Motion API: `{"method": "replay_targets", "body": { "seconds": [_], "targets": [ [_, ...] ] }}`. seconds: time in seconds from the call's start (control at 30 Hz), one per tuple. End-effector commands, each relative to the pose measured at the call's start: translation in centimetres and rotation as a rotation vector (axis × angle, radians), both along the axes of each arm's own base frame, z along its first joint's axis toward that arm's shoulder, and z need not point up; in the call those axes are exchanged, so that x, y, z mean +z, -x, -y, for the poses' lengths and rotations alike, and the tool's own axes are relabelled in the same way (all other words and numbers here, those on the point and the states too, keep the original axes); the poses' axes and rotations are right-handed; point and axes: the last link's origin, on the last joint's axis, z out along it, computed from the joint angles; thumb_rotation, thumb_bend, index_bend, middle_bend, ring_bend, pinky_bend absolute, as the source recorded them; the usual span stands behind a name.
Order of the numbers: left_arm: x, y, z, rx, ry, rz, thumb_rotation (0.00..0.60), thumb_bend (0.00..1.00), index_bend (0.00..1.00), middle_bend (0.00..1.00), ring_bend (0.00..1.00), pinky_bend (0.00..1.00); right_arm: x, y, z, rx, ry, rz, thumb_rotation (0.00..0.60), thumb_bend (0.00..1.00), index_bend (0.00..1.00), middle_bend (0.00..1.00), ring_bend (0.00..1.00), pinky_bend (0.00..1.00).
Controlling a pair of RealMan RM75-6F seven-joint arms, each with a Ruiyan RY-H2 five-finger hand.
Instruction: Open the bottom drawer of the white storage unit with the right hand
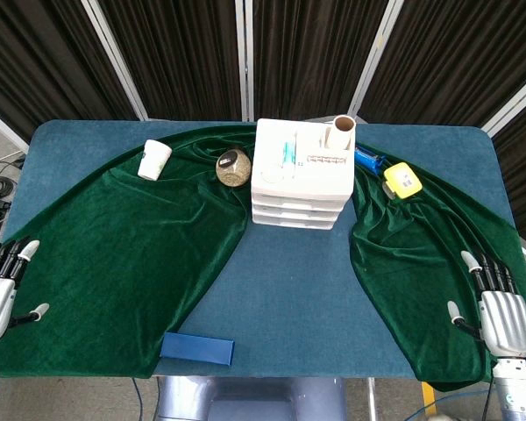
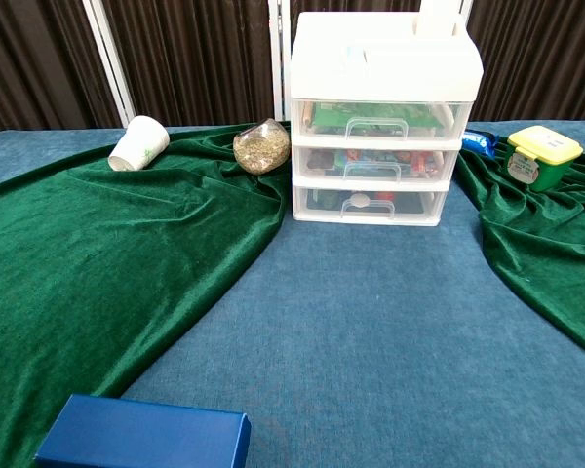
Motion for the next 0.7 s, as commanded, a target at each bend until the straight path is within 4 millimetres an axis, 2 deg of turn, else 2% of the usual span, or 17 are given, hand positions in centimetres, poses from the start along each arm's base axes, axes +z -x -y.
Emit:
{"method": "replay_targets", "body": {
  "seconds": [0.03,0.6,0.67,0.7],
  "targets": [
    [0.0,0.0,0.0,0.000,-0.001,0.001,0.600,0.04,0.00,0.00,0.00,0.00,0.0,0.0,0.0,-0.001,-0.004,0.000,0.600,0.27,0.04,0.00,0.00,0.00],
    [0.7,0.2,0.0,0.007,-0.024,0.017,0.600,0.04,0.00,0.00,0.00,0.00,-0.7,-0.6,0.4,0.009,-0.059,0.071,0.600,0.27,0.05,0.01,0.01,0.01],
    [0.9,0.1,0.0,0.004,-0.032,0.020,0.600,0.04,0.00,0.00,0.00,0.00,-0.9,-1.2,0.9,0.023,-0.068,0.123,0.600,0.27,0.08,0.14,0.13,0.13],
    [0.9,0.1,0.0,0.003,-0.035,0.021,0.600,0.04,0.00,0.00,0.00,0.00,-1.0,-1.6,1.2,0.032,-0.072,0.142,0.600,0.27,0.09,0.27,0.28,0.25]
  ]
}}
